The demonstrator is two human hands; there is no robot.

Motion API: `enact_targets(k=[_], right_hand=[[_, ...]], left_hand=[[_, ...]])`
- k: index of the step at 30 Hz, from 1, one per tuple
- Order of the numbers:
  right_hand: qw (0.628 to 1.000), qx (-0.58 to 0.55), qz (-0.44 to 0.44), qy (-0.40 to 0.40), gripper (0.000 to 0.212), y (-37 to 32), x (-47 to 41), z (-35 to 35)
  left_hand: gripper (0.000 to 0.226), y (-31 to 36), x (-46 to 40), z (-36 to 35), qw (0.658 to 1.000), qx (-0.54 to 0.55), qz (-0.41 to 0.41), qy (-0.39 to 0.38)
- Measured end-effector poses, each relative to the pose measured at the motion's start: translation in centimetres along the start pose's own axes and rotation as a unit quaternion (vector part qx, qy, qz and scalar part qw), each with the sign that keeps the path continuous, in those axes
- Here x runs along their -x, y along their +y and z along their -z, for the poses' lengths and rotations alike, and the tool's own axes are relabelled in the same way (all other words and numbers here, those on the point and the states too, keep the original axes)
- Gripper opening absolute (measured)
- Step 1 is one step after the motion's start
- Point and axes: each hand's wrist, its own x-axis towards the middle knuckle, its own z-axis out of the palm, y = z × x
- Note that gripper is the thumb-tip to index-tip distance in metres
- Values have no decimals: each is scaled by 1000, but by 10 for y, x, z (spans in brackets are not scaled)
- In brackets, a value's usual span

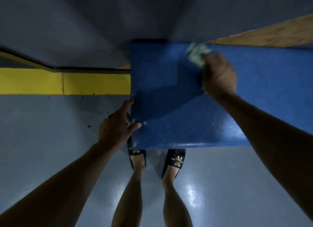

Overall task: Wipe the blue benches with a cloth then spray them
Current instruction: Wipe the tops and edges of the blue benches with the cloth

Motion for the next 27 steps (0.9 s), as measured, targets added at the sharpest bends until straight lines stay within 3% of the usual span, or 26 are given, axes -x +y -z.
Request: enact_targets(k=[2, 4, 6, 8, 10, 12, 13, 15, 17, 19, 21, 23, 27], right_hand=[[978, -13, -202, 53, 35, 6, -7, 2], [957, -34, -277, 79, 39, -32, -5, -12], [974, -84, -200, 68, 44, -86, 8, -31], [996, -86, -24, 4, 40, -123, 24, -41], [984, -64, 157, -64, 33, -116, 24, -29], [974, -44, 212, -69, 33, -76, 8, -13], [982, -31, 172, -66, 33, -50, 0, -8], [1000, 15, -2, -18, 44, 6, -10, 6], [981, 16, -192, 33, 54, 30, -14, 14], [962, -6, -268, 54, 45, 7, -18, 4], [974, -76, -204, 63, 41, -42, -19, -17], [987, -145, -56, 38, 39, -92, -14, -36], [982, -100, 143, -69, 34, -139, 7, -38]], left_hand=[[81, 0, -1, 0, 1000, 1, -2, -4], [80, -1, -2, 0, 1000, 6, 0, -5], [80, -1, -3, 1, 1000, 11, 7, -10], [80, -1, -3, 2, 1000, 5, 10, -12], [79, 0, -3, 3, 1000, -1, 14, -12], [79, 2, -4, 3, 1000, -2, 25, -15], [80, 2, -4, 3, 999, 3, 31, -16], [81, 1, -5, 2, 999, 13, 32, -18], [80, 2, -4, 2, 999, 13, 33, -22], [80, 2, -4, 2, 999, 18, 35, -21], [79, 2, -3, 3, 999, 24, 31, -17], [79, 3, -3, 4, 999, 27, 21, -16], [78, 6, 1, 6, 999, 45, 24, -16]])
